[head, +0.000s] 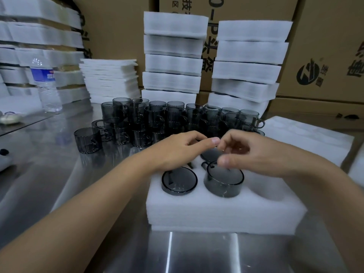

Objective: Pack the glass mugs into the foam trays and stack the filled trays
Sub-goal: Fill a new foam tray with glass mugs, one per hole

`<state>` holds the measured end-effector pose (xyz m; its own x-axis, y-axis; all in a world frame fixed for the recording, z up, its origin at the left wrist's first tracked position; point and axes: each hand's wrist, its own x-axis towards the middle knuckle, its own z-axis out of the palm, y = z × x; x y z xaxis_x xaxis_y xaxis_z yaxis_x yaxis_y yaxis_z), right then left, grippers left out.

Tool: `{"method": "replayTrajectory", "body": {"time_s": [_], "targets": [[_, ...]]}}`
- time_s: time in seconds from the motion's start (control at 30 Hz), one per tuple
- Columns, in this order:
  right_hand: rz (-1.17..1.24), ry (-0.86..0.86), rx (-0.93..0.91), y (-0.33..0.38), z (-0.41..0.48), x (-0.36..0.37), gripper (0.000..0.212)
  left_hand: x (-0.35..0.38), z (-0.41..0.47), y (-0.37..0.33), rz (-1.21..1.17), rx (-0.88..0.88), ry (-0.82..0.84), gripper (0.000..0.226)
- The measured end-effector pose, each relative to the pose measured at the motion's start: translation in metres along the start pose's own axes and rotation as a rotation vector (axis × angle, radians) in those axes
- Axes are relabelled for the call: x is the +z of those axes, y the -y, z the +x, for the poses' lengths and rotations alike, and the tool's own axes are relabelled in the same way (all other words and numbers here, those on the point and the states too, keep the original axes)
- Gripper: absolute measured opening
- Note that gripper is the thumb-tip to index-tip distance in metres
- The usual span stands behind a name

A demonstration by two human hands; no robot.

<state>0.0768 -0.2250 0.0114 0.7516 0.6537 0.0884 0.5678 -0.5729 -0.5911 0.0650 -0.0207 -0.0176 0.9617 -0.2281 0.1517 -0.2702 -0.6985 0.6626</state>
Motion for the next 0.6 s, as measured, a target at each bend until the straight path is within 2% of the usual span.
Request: {"method": "replayTrajectory", "body": {"time_s": [0.1, 0.17, 0.23, 0.4, 0.5, 0.6], "targets": [[0.029, -0.049, 0.059, -0.012, 0.004, -0.003, 0.08, -0.009, -0.001, 0.002, 0.021, -0.034, 0.169, 0.085], [0.002, 0.044, 0.118, -0.016, 0.005, -0.002, 0.081, -0.013, -0.002, 0.004, 0.071, -0.03, 0.238, 0.102], [-0.033, 0.107, 0.132, -0.019, 0.005, -0.001, 0.084, -0.014, -0.003, 0.003, 0.092, -0.033, 0.271, 0.11], [-0.11, 0.127, 0.144, -0.019, 0.008, 0.003, 0.065, -0.014, -0.004, 0.001, 0.148, -0.057, 0.285, 0.107], [-0.18, 0.112, 0.152, -0.023, 0.009, 0.005, 0.071, -0.014, -0.005, -0.001, 0.176, -0.056, 0.296, 0.108], [-0.202, 0.102, 0.153, -0.024, 0.01, 0.006, 0.087, -0.015, -0.006, -0.003, 0.182, -0.057, 0.298, 0.107]]}}
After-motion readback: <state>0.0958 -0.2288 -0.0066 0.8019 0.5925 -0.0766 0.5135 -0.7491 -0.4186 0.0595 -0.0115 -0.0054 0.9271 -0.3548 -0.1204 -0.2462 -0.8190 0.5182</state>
